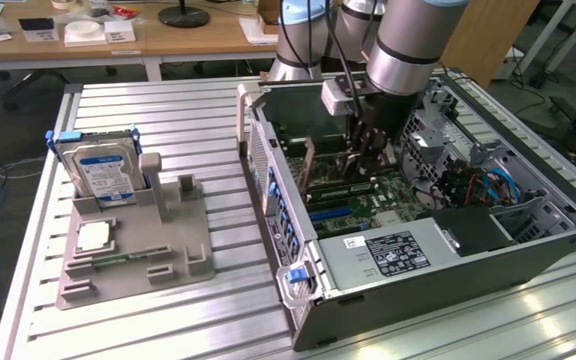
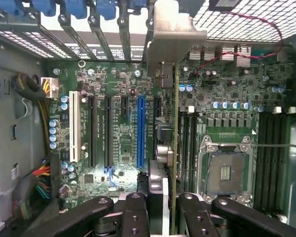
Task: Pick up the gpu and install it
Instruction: 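Insert the gpu into the slot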
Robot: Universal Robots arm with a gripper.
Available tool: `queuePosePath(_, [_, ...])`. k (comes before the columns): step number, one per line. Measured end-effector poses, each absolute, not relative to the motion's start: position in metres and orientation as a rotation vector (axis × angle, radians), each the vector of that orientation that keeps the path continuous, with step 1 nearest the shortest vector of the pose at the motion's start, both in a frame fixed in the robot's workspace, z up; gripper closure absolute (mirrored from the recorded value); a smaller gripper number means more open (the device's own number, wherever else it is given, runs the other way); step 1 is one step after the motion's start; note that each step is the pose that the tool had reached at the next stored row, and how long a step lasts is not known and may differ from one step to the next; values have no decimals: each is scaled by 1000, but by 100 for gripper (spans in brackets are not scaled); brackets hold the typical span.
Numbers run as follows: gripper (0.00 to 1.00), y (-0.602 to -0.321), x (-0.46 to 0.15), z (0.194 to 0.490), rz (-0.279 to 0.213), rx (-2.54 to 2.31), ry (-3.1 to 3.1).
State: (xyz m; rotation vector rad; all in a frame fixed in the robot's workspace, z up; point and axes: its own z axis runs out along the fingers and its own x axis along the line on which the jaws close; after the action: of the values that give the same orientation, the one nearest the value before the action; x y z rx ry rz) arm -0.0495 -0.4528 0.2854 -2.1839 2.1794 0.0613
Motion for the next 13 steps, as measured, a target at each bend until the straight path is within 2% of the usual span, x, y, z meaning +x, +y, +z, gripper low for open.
queuePosePath(13, [72, -457, -60, 264, 61, -2184, 2179])
